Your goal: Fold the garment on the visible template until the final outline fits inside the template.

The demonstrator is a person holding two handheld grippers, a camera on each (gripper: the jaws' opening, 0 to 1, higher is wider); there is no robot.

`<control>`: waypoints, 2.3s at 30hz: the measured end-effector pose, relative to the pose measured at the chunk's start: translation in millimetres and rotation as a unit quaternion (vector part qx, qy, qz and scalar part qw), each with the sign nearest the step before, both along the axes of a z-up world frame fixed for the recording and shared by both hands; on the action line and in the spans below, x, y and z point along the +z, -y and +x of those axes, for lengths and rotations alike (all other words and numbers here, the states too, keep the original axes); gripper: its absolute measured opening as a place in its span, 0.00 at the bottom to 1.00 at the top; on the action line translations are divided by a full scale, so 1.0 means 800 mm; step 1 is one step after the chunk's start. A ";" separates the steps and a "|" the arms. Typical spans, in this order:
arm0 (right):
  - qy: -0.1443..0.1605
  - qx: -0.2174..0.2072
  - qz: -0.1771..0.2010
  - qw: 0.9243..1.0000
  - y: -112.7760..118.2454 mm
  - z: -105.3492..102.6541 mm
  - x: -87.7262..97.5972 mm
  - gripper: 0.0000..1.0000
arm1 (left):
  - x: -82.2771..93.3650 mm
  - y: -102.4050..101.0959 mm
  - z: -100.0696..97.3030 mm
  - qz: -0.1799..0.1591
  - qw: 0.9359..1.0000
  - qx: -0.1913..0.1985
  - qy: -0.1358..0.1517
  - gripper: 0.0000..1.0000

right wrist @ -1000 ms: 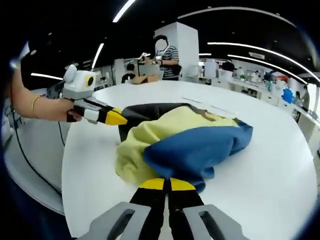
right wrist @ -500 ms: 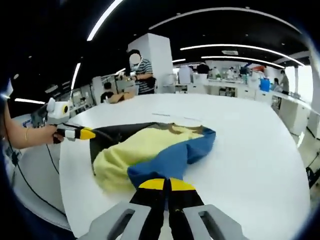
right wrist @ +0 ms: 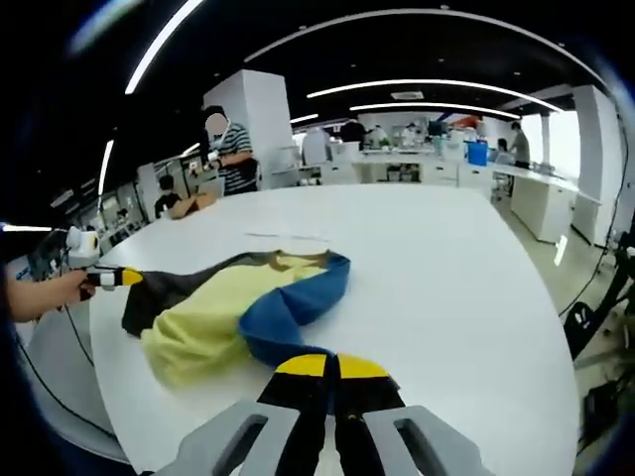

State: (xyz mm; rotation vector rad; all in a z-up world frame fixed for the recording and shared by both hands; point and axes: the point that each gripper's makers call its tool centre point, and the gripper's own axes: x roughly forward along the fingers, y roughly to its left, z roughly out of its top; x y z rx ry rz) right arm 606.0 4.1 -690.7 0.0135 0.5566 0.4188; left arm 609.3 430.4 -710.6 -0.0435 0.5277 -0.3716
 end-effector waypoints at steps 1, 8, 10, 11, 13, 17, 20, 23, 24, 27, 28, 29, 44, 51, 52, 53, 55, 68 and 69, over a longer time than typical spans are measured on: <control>-0.001 -0.007 -0.006 1.000 0.007 0.002 -0.002 0.00 | -0.003 -0.007 0.002 0.006 1.000 0.006 -0.002 0.00; -0.021 -0.068 -0.003 0.997 0.051 0.011 -0.010 0.00 | -0.021 -0.044 0.015 0.015 0.999 0.039 -0.021 0.00; -0.030 -0.087 0.002 0.996 0.063 0.013 -0.012 0.00 | -0.026 -0.054 0.020 0.025 0.998 0.045 -0.028 0.00; -0.032 -0.090 0.005 0.995 0.066 0.014 -0.013 0.00 | -0.029 -0.059 0.023 0.032 0.998 0.048 -0.030 0.00; -0.039 -0.102 0.012 0.994 0.074 0.016 -0.013 0.00 | -0.033 -0.067 0.028 0.045 0.997 0.050 -0.034 0.00; -0.046 -0.115 0.007 0.992 0.091 0.020 -0.013 0.00 | -0.041 -0.082 0.035 0.075 0.995 0.049 -0.043 0.00; -0.052 -0.130 0.009 0.990 0.103 0.022 -0.013 0.00 | -0.045 -0.094 0.040 0.085 0.994 0.055 -0.048 0.00; -0.067 -0.148 0.010 0.987 0.118 0.022 -0.018 0.00 | -0.046 -0.104 0.045 0.091 0.993 0.062 -0.049 0.00; -0.071 -0.153 0.009 0.986 0.122 0.022 -0.020 0.00 | -0.046 -0.106 0.046 0.095 0.992 0.065 -0.049 0.00; -0.083 -0.164 0.007 0.983 0.132 0.020 -0.025 0.00 | -0.049 -0.116 0.050 0.102 0.991 0.069 -0.054 0.00; -0.085 -0.168 0.006 0.982 0.136 0.020 -0.026 0.00 | -0.050 -0.119 0.051 0.105 0.990 0.070 -0.055 0.00; -0.092 -0.175 0.007 0.980 0.142 0.019 -0.029 0.00 | -0.050 -0.122 0.052 0.110 0.990 0.071 -0.056 0.00; -0.153 -0.225 -0.033 0.962 0.205 0.025 -0.075 0.00 | -0.059 -0.149 0.073 0.159 0.983 0.064 -0.072 0.00; -0.172 -0.230 -0.071 0.955 0.229 0.025 -0.087 0.00 | -0.055 -0.158 0.083 0.176 0.980 0.066 -0.071 0.00; -0.173 -0.230 -0.075 0.955 0.226 0.022 -0.086 0.00 | -0.056 -0.160 0.084 0.181 0.979 0.066 -0.072 0.00; -0.172 -0.230 -0.082 0.955 0.226 0.020 -0.085 0.00 | -0.057 -0.161 0.084 0.184 0.978 0.067 -0.074 0.00; -0.177 -0.228 -0.092 0.953 0.228 0.018 -0.088 0.00 | -0.061 -0.165 0.084 0.191 0.976 0.064 -0.084 0.00; -0.194 -0.212 -0.127 0.949 0.249 0.024 -0.098 0.00 | -0.060 -0.173 0.093 0.198 0.974 0.062 -0.089 0.00; -0.193 -0.205 -0.130 0.951 0.249 0.025 -0.098 0.00 | -0.060 -0.172 0.093 0.199 0.974 0.061 -0.088 0.00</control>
